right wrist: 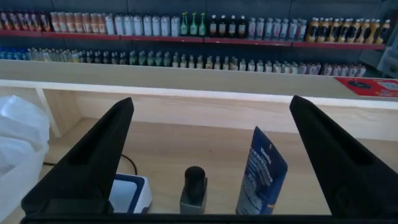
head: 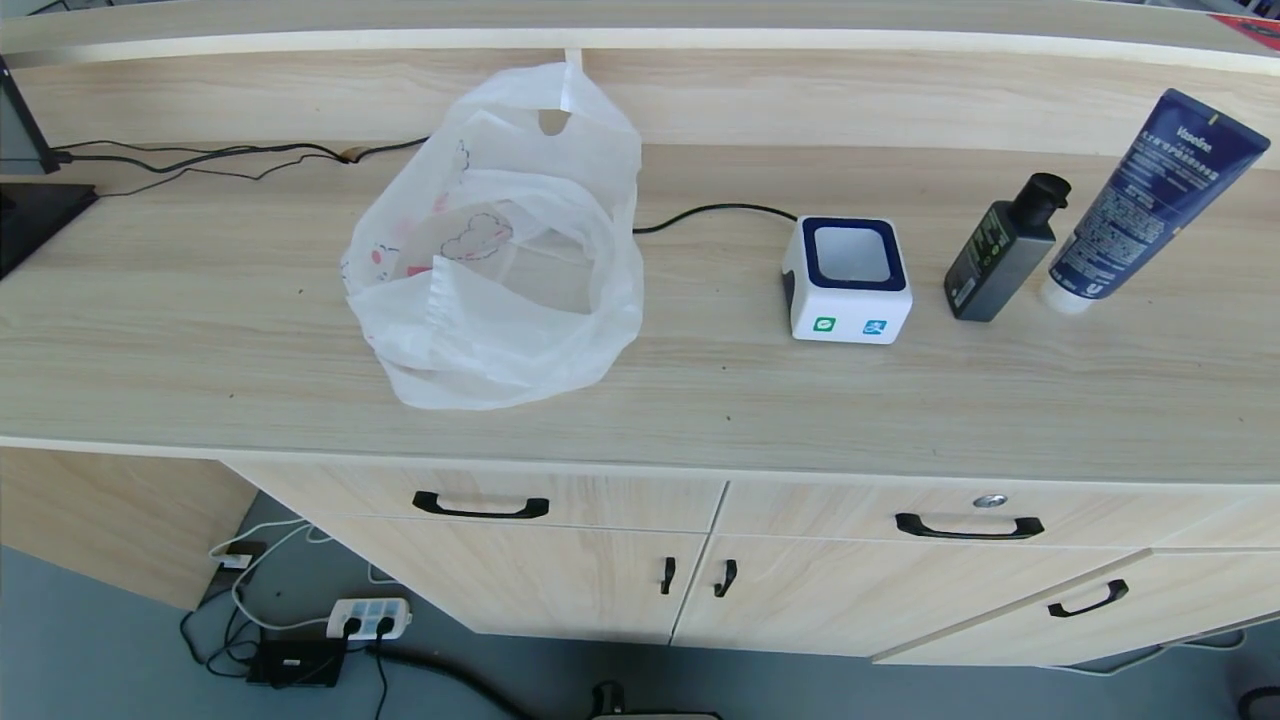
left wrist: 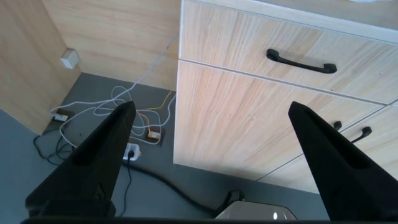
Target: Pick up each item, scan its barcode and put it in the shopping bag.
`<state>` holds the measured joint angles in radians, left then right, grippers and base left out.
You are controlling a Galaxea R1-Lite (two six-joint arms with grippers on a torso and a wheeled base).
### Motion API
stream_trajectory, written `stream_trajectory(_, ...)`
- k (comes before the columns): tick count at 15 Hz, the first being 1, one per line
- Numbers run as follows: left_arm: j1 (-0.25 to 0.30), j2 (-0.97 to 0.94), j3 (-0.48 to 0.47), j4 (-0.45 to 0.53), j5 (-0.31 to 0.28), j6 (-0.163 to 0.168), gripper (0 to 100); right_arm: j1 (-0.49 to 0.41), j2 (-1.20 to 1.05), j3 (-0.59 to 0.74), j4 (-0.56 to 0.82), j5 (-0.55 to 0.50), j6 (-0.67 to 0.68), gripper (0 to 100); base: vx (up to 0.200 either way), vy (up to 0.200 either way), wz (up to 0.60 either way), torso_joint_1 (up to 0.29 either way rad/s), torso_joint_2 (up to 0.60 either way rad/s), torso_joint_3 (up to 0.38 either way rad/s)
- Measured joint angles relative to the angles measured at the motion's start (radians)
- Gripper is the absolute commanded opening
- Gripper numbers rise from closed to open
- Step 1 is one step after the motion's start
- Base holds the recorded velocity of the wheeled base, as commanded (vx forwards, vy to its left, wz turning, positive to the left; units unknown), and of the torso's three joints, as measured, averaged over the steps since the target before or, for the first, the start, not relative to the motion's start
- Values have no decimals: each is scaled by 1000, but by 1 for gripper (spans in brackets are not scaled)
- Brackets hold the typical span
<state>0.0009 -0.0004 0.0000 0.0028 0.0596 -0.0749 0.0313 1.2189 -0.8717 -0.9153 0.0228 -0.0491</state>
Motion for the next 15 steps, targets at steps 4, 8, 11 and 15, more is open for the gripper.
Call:
stream_trajectory(4, 0, 0, 0, 0, 0, 0, 100, 67, 288, -68, -161, 0, 63, 100, 0, 0, 0, 0, 0, 0)
stream_trajectory(8, 0, 0, 0, -1, 0, 0, 100, 79, 382, -57, -166, 75, 4, 100, 0, 0, 0, 0, 0, 0)
stream_trajectory(11, 0, 0, 0, -1, 0, 0, 100, 75, 400, -8, -231, 61, -1, 100, 0, 0, 0, 0, 0, 0)
stream_trajectory(15, 0, 0, 0, 0, 0, 0, 100, 50, 403, 68, -249, 29, 3, 100, 0, 0, 0, 0, 0, 0)
